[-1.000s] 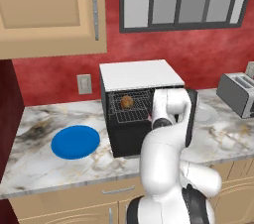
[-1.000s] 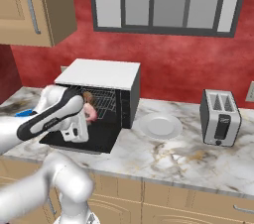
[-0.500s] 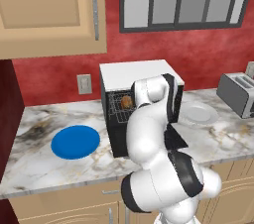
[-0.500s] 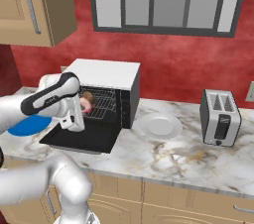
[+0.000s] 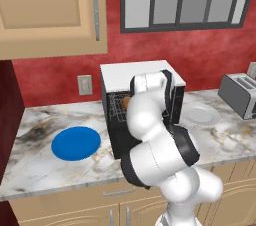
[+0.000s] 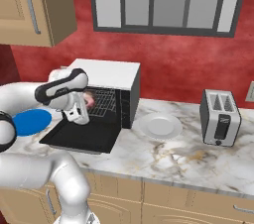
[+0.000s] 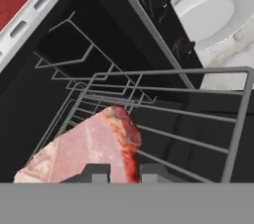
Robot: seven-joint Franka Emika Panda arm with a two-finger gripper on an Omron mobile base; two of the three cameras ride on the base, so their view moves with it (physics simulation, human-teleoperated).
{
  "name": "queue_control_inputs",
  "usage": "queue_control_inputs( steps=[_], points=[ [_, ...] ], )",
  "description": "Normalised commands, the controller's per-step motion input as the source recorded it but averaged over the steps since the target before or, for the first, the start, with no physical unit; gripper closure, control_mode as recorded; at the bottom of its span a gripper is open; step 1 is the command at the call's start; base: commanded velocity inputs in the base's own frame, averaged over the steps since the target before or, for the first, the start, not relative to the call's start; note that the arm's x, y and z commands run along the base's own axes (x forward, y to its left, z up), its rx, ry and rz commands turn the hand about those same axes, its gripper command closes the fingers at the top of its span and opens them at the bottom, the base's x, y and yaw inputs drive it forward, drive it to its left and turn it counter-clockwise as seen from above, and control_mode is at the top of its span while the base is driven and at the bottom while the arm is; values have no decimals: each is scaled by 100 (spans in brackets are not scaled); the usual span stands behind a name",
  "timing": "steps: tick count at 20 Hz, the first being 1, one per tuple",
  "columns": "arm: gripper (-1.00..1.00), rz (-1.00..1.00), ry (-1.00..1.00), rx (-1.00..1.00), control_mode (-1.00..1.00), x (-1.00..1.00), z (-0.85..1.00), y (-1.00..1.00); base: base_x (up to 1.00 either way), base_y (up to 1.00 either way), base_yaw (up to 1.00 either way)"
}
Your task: Open the toaster oven door. Place the bread on the bottom rack in the toaster oven and place the steak on the top rack.
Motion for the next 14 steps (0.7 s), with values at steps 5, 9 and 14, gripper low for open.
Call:
queue_control_inputs(
  steps=[5, 9, 14],
  points=[
    [100, 5, 0, 0, -100, 24, -23, 2, 0, 0, 0],
    [-100, 0, 0, -5, -100, 0, -43, 0, 0, 0, 0],
    [-100, 0, 0, -2, -100, 0, -5, 0, 0, 0, 0]
  ],
)
